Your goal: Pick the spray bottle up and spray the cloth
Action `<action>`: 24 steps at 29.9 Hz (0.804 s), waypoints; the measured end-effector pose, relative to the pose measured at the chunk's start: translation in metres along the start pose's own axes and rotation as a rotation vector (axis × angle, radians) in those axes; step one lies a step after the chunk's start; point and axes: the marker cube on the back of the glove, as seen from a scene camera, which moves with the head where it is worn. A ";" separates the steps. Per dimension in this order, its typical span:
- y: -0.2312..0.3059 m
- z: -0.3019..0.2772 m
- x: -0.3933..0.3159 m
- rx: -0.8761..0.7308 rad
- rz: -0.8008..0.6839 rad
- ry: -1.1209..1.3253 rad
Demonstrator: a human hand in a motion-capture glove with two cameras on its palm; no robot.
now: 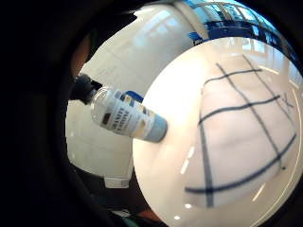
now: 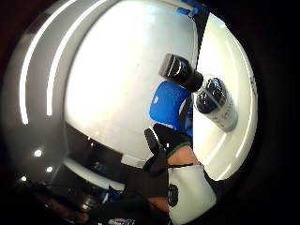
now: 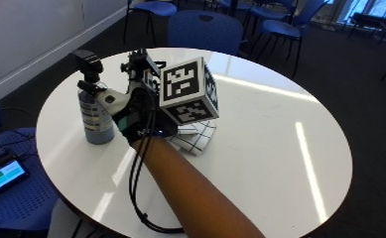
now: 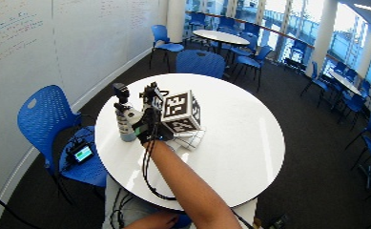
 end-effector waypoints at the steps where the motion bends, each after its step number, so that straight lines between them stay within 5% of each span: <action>1: 0.006 -0.003 -0.005 -0.020 -0.030 0.017; 15: 0.088 -0.038 -0.050 -0.370 -0.444 0.123; 24: 0.139 -0.053 -0.050 -0.664 -0.496 0.293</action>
